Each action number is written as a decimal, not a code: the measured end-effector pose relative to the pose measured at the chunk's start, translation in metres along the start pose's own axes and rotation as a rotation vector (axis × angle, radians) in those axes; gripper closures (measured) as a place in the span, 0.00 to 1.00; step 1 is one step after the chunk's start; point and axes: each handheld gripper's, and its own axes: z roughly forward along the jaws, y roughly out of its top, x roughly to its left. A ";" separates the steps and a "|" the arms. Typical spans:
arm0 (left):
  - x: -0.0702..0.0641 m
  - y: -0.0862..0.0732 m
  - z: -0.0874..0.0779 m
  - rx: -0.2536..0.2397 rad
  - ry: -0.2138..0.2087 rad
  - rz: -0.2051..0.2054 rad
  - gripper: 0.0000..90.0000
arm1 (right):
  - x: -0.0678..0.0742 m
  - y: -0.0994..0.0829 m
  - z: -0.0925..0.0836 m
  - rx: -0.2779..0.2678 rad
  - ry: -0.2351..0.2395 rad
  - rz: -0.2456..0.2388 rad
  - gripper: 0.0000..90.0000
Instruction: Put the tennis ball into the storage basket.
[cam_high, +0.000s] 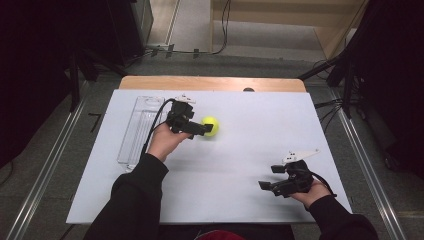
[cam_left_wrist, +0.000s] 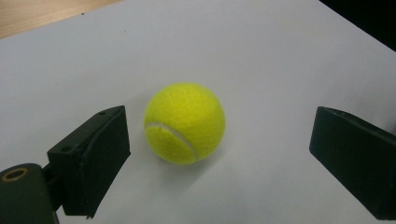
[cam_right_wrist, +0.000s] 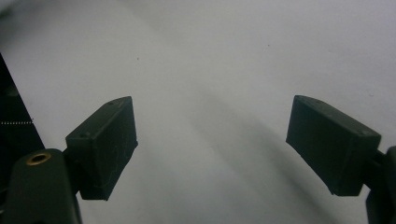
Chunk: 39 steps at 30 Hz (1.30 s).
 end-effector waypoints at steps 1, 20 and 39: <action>0.000 0.001 0.001 -0.001 0.001 -0.003 0.06 | 0.000 0.000 0.000 0.000 0.001 -0.001 0.16; 0.004 0.018 0.021 0.008 0.021 -0.004 0.06 | 0.000 0.000 0.000 0.002 0.001 -0.003 0.16; 0.014 0.022 0.040 0.020 0.039 -0.018 0.06 | 0.001 0.000 0.000 0.002 0.003 -0.008 0.16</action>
